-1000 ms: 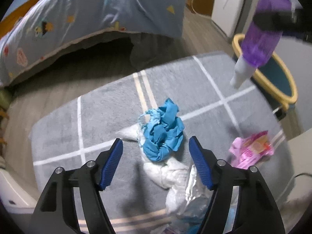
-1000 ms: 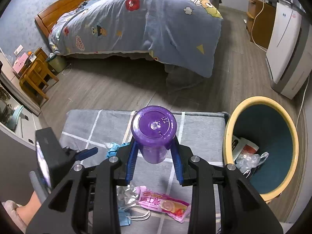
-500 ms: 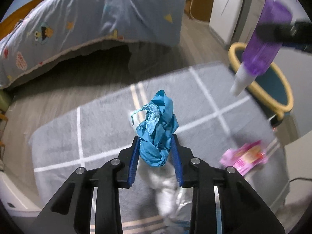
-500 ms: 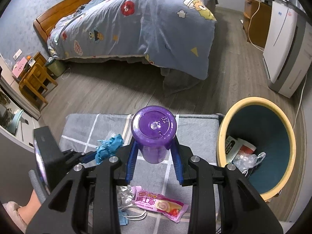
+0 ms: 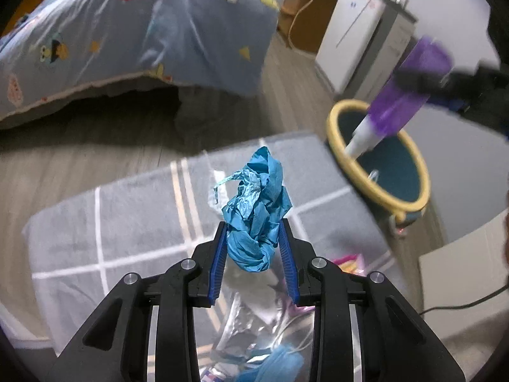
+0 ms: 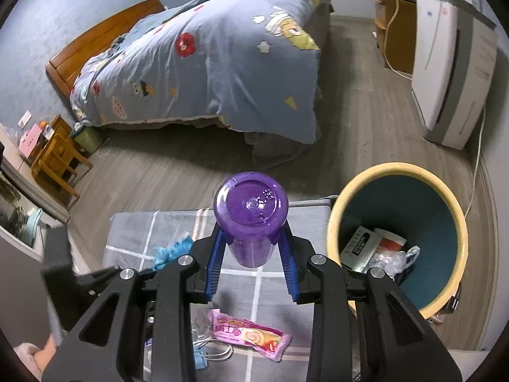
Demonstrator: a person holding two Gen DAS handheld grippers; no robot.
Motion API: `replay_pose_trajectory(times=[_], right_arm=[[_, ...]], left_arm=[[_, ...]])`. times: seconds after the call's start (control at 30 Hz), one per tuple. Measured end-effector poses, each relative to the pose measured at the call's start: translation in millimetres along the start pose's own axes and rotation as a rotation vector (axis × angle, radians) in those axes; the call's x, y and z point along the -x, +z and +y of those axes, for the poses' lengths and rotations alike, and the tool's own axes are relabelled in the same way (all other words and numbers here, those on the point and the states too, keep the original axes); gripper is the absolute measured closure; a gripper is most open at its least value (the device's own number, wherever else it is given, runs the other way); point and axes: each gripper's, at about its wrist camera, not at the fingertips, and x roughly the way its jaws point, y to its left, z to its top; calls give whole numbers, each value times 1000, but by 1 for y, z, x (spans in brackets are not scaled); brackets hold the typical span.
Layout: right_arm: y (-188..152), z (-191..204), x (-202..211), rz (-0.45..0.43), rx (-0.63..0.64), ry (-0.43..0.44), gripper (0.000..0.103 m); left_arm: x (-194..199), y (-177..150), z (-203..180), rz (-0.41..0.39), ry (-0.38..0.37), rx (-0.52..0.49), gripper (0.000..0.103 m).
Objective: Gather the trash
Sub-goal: 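Carry the purple bottle and blue glove over the bin and open both grippers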
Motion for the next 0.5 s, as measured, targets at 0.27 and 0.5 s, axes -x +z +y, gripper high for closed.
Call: replay_pose_trajectory(times=[0.27,0.5], right_arm=[[-4,-11,2,6,-11,-6,71],[-3,-19,2,11,-31,9,71]], left_arm=[[-50,-16,17,127,148,-19,68],[-56,-8,29,90,172,-24,29]])
